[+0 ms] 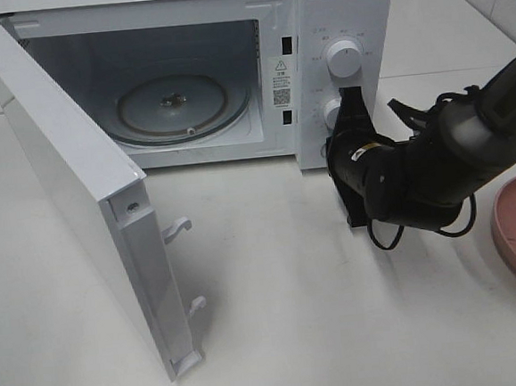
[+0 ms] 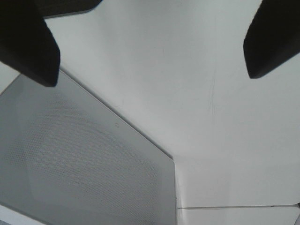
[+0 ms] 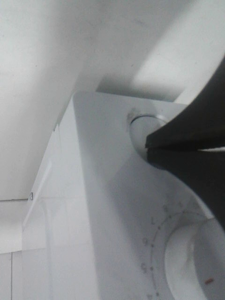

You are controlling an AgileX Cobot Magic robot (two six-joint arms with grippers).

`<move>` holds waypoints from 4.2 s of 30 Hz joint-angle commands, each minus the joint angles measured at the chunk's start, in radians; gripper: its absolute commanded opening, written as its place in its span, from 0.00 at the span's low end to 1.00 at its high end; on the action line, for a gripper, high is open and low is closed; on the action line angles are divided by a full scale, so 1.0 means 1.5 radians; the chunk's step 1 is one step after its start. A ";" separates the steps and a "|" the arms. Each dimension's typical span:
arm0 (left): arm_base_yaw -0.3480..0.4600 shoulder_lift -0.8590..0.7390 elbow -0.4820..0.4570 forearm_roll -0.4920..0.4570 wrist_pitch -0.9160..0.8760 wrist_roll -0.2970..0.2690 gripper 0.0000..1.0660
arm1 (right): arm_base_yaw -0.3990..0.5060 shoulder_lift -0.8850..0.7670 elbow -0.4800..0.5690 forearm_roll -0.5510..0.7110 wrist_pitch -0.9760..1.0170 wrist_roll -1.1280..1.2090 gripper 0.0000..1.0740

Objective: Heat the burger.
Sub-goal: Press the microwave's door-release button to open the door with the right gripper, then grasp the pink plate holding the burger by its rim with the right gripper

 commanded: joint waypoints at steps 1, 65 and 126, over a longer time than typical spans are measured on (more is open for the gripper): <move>0.001 -0.010 0.000 -0.001 -0.009 0.001 0.94 | 0.001 -0.041 0.023 -0.017 0.047 -0.039 0.00; 0.001 -0.010 0.000 -0.001 -0.009 0.001 0.94 | -0.193 -0.406 0.017 -0.445 1.087 -0.926 0.68; 0.001 -0.010 0.000 -0.001 -0.009 0.001 0.94 | -0.275 -0.200 0.019 -0.567 0.961 -0.829 0.74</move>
